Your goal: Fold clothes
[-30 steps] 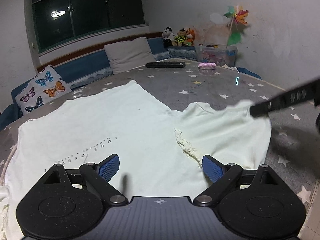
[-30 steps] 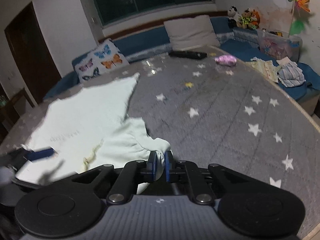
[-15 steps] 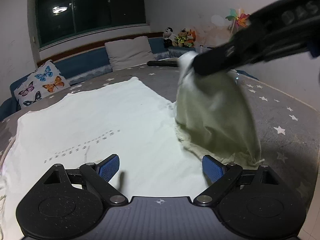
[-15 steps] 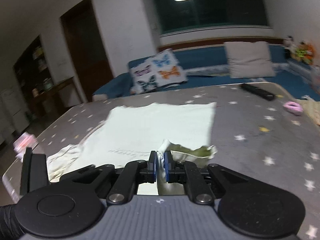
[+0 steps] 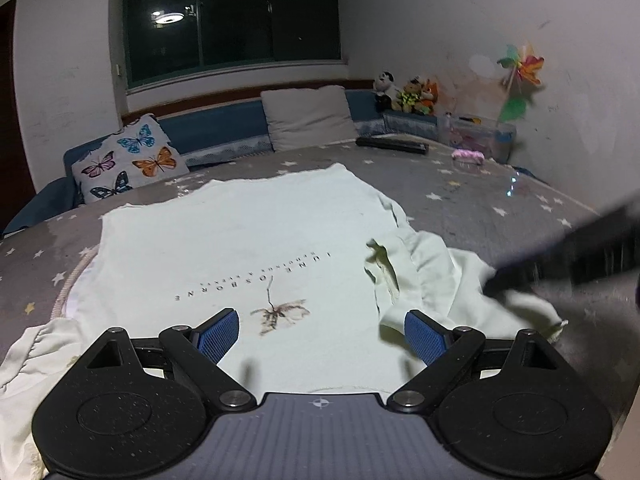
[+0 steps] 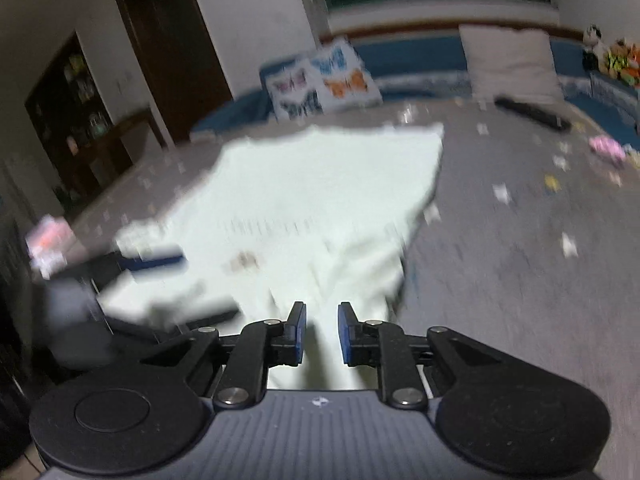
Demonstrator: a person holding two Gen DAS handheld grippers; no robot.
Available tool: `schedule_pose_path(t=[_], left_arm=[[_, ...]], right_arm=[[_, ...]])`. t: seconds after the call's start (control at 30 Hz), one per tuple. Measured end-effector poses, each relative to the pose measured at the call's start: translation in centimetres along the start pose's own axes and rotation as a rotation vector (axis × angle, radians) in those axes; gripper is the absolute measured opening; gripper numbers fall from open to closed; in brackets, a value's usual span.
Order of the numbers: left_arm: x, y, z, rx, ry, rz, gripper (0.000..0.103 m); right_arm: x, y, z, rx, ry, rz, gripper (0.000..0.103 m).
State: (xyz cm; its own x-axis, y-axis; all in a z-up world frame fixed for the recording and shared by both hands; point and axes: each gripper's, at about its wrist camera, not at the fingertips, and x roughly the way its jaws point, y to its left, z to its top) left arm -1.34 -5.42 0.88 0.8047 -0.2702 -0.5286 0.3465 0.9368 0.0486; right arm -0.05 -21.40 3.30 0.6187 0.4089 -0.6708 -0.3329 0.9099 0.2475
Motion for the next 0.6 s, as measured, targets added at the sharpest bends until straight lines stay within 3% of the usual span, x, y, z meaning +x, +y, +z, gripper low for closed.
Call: schedule_pose_path(t=[0.17, 0.4, 0.6], left_arm=[[0.0, -0.1, 0.9, -0.003, -0.018, -0.018, 0.092], [1.0, -1.7, 1.1, 0.025, -0.007, -0.049, 0.092], [1.6, -2.6, 0.9, 0.048, 0.007, -0.064, 0.092]], right_arm=[[0.2, -0.3, -2.0, -0.034, 0.069, -0.029, 0.017], [-0.6, -0.8, 1.7, -0.085, -0.01, -0.05, 0.019], [3.0, -1.2, 5.1, -0.15, 0.003, -0.057, 0.018]])
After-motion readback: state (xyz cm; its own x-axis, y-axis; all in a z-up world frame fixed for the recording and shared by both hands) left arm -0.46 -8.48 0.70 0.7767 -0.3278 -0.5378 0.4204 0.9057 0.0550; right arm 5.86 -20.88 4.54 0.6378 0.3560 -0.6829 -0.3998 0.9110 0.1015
